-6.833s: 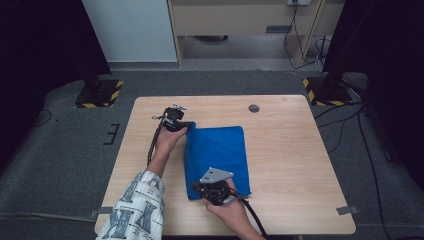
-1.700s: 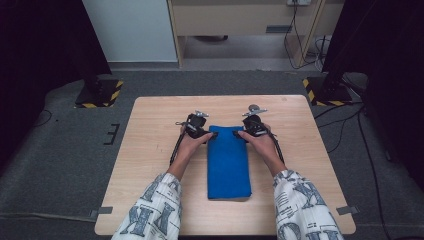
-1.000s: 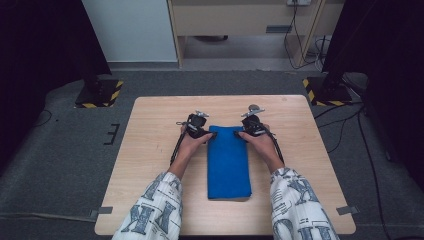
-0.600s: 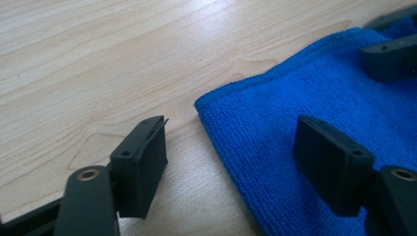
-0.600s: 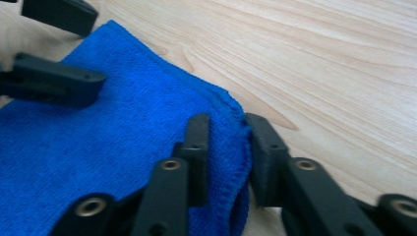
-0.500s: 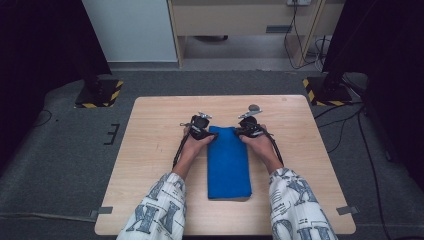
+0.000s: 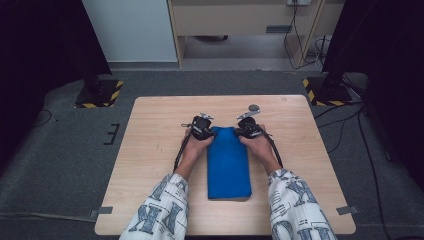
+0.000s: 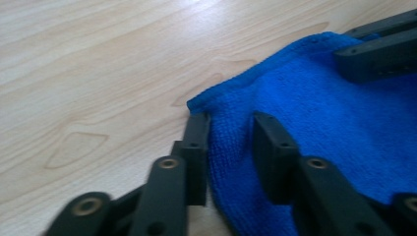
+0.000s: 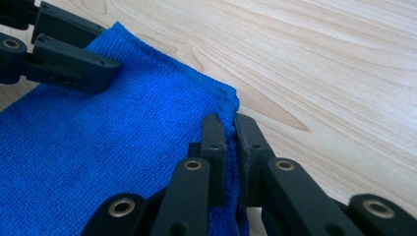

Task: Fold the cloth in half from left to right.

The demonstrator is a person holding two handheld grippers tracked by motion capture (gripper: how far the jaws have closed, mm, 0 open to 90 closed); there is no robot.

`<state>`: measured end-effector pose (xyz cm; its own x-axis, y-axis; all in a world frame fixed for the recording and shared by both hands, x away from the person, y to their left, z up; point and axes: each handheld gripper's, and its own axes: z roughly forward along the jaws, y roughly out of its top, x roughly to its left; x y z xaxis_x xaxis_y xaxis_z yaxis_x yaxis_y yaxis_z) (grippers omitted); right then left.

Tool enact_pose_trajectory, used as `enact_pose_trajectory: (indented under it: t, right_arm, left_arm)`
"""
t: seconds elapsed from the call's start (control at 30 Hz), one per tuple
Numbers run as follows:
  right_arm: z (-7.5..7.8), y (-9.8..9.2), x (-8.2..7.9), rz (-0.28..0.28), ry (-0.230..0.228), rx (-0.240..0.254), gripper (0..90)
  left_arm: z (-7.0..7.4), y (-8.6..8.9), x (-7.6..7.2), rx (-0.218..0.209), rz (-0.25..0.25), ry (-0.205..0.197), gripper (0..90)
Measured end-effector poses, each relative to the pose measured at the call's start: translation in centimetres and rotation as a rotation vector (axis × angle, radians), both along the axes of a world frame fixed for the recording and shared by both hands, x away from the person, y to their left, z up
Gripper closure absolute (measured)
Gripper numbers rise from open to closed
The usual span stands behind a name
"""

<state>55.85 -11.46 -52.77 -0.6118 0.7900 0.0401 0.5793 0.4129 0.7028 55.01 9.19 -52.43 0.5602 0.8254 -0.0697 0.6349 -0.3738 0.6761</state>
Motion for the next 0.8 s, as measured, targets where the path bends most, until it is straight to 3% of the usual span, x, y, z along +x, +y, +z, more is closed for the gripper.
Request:
enact_pose_trajectory:
  t: [0.1, 0.33, 0.8]
  right_arm:
    - [0.3, 0.1, -0.1, -0.003, 0.0, 0.006, 84.6]
    - [1.4, -0.5, -0.3, -0.004, -0.015, 0.05, 84.6]
    - [2.7, -1.2, -0.8, -0.003, -0.039, 0.084, 84.7]
  left_arm:
    - [0.1, -0.1, 0.0, -0.006, -0.005, 0.015, 83.6]
    - [0.9, -0.2, -0.2, -0.01, -0.007, -0.016, 85.6]
    - [2.2, -0.4, -0.7, -0.027, -0.002, -0.062, 86.1]
